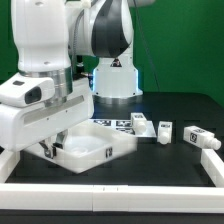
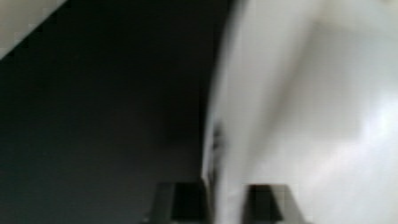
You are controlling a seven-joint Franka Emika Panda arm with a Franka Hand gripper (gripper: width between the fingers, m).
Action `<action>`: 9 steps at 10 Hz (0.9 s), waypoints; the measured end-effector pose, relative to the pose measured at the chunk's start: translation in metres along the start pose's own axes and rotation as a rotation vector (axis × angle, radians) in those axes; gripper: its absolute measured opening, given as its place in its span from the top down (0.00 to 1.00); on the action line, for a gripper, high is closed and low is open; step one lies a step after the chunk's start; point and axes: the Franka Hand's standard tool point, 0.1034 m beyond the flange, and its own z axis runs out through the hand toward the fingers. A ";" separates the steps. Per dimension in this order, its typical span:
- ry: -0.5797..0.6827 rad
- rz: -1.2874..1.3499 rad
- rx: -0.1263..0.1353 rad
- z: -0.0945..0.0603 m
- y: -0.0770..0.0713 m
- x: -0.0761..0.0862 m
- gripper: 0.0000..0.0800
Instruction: Assemble one leg
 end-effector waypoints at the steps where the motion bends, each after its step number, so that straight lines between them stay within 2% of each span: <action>1: 0.005 0.105 -0.007 -0.004 0.001 0.005 0.93; 3: 0.014 0.324 -0.014 -0.007 -0.001 0.026 0.93; 4: 0.013 0.486 -0.003 -0.007 -0.007 0.040 0.93; 6: -0.012 0.633 0.035 -0.012 -0.012 0.068 0.93; 9: -0.007 0.783 0.026 -0.020 -0.020 0.125 0.93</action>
Offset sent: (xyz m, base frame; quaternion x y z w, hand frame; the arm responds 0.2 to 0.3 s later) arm 0.0244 0.0410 0.0055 0.0070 -0.0259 0.3916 0.9198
